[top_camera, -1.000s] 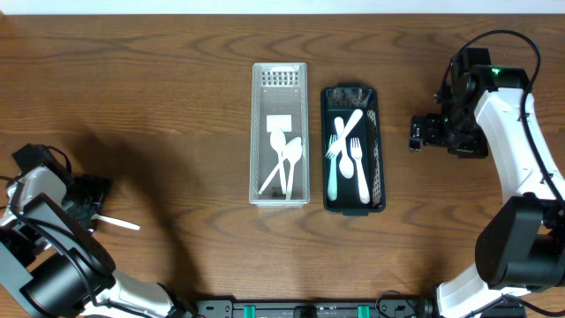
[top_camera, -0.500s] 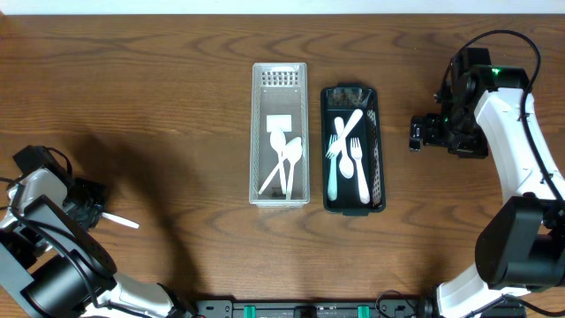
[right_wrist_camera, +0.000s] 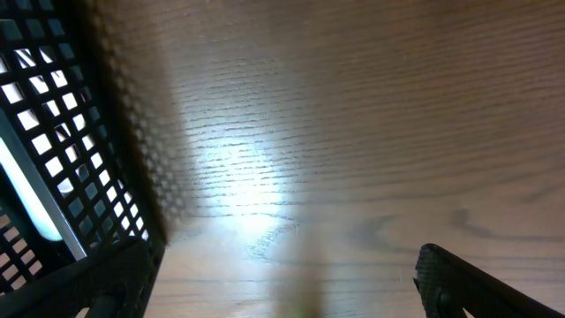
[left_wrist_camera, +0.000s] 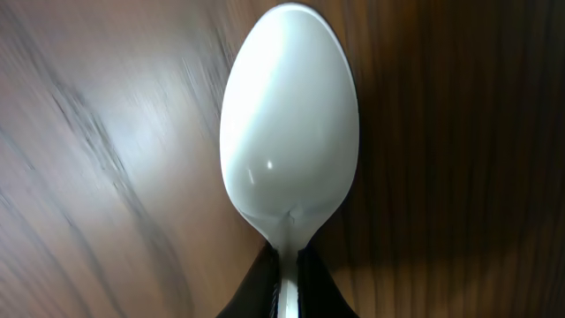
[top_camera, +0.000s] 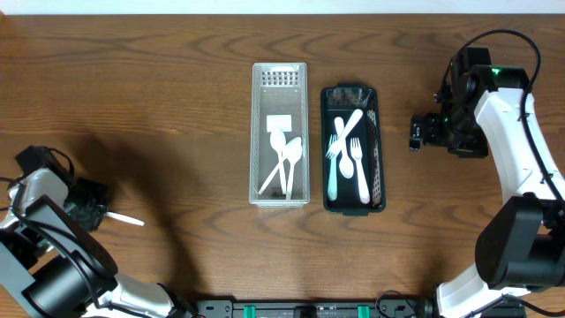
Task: Pack container
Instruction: 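Move the left gripper to the last white spoon and grasp it, then place the last spoon with the left gripper into the white caddy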
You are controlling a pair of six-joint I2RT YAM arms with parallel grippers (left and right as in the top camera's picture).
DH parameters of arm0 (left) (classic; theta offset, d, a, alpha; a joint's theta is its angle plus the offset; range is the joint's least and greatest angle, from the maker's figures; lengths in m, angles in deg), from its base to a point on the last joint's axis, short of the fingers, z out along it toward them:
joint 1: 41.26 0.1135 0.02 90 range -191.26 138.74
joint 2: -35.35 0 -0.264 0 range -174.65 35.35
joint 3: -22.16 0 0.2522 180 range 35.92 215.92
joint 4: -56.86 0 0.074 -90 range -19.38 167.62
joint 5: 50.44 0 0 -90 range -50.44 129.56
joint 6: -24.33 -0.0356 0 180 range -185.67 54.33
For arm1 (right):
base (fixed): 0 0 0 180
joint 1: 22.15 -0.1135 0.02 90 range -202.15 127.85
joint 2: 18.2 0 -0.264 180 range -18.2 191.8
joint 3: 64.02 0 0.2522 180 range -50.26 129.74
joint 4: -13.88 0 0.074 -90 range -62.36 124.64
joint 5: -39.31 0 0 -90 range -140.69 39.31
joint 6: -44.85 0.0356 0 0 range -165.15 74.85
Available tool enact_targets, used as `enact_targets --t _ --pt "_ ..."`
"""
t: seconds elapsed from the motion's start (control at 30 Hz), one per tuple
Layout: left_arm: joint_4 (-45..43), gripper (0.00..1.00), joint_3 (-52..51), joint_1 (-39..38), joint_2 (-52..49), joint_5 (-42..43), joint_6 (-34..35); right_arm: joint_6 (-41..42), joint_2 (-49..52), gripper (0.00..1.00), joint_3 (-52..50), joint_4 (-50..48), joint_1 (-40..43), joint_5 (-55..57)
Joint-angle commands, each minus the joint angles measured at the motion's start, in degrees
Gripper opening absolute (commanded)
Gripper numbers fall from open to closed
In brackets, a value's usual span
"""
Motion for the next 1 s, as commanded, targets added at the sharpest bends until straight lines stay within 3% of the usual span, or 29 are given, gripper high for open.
enact_targets --t 0.0,0.2,0.43,0.7,0.83,0.97 --pt "3.2 0.06 -1.2 -3.9 2.1 3.5 -0.3 -0.6 -0.5 0.99 -0.1 -0.1 -0.5 -0.2" --pt "9.3 0.06 2.3 -17.2 14.3 3.7 -3.5 -0.6 -0.5 0.99 -0.1 -0.2 -0.5 -0.2" --pt "13.1 0.06 11.7 -40.5 23.8 3.6 -5.2 -0.6 -0.5 0.99 -0.1 -0.3 -0.5 -0.2" --pt "9.1 0.06 20.8 -62.5 21.1 2.0 -13.6 -0.6 -0.5 0.99 -0.1 -0.3 -0.5 -0.2" --pt "5.3 0.06 21.0 -67.8 17.0 1.7 -18.1 -0.6 -0.5 0.99 -0.1 -0.2 -0.5 -0.4" --pt "3.2 0.06 21.0 -70.0 9.8 1.7 -18.2 -0.6 -0.5 0.99 -0.1 -0.2 -0.5 -0.5"
